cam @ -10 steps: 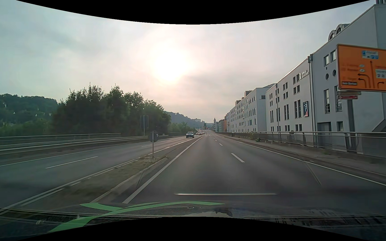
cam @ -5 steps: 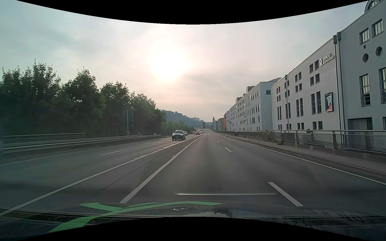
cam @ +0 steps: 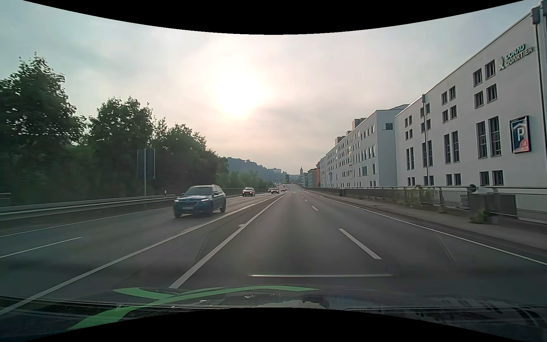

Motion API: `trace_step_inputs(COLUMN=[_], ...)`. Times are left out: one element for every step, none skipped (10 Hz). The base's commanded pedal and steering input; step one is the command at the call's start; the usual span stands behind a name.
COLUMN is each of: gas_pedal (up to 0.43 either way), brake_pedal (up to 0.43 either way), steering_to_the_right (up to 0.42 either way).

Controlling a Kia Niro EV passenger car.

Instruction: Follow the waypoints while adhering to traffic rules and regulations

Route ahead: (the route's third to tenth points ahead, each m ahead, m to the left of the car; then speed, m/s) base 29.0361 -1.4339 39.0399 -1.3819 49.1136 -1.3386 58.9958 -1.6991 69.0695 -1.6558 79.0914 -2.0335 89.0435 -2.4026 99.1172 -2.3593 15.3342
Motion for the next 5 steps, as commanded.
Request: trace_step_inputs(gas_pedal=[0.0, 0.0, 0.0, 0.0, 0.0], brake_pedal=[0.0, 0.0, 0.0, 0.0, 0.0], steering_to_the_right=[0.001, 0.0, 0.0, 0.0, 0.0])
